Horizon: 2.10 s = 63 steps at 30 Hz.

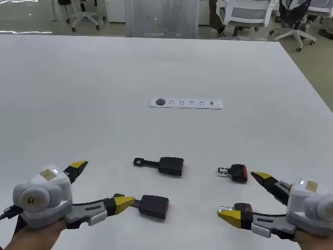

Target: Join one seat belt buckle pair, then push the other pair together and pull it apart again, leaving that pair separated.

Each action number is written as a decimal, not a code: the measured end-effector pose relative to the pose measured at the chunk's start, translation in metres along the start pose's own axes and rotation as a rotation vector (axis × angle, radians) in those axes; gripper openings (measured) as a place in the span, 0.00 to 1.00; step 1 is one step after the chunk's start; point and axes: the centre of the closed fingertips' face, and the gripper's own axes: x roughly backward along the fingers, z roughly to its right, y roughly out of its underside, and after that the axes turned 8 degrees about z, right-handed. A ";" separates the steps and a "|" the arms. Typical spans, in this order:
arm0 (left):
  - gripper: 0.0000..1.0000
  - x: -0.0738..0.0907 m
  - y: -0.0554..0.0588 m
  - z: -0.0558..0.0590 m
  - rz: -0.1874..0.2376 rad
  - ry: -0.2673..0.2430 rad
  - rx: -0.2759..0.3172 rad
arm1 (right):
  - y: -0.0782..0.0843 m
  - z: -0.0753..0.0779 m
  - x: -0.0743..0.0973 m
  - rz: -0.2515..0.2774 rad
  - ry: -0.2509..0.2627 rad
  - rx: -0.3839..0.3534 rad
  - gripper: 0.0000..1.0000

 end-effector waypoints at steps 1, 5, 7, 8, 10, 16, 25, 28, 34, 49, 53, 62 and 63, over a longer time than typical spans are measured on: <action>1.00 0.000 0.000 -0.001 0.002 -0.004 0.000 | 0.000 0.000 0.000 0.002 -0.001 -0.001 0.96; 0.99 0.000 0.000 -0.003 0.003 -0.017 0.000 | 0.000 0.001 -0.001 0.002 -0.001 -0.004 0.96; 0.99 0.001 0.000 -0.006 0.004 -0.023 0.004 | -0.001 0.001 -0.001 0.004 -0.002 -0.005 0.95; 0.99 0.001 -0.001 -0.006 0.006 -0.025 0.005 | -0.001 0.001 -0.001 0.005 -0.002 -0.006 0.95; 0.98 0.002 -0.003 -0.006 0.013 -0.030 0.012 | 0.000 0.001 -0.001 0.003 -0.002 -0.009 0.95; 0.98 0.006 0.000 -0.006 0.007 -0.041 0.024 | 0.001 0.004 0.002 0.003 0.011 -0.022 0.94; 0.98 0.013 0.003 -0.010 0.005 -0.068 0.050 | 0.005 0.008 0.007 0.000 0.036 -0.041 0.94; 0.98 0.016 0.005 -0.010 0.008 -0.077 0.059 | 0.008 0.006 0.007 -0.004 0.038 -0.044 0.94; 0.98 0.020 0.007 -0.009 0.011 -0.083 0.069 | 0.010 0.006 0.008 -0.007 0.044 -0.052 0.94; 0.98 0.019 0.007 -0.011 0.017 -0.092 0.073 | 0.009 0.011 0.009 0.006 0.067 -0.065 0.94; 0.98 0.019 0.007 -0.010 0.019 -0.094 0.079 | 0.008 0.011 0.010 0.010 0.073 -0.071 0.94; 0.97 0.020 0.010 -0.009 0.021 -0.100 0.086 | 0.009 0.012 0.013 0.016 0.089 -0.084 0.94; 0.97 0.020 0.010 -0.010 0.019 -0.101 0.088 | 0.009 0.013 0.013 0.018 0.092 -0.085 0.94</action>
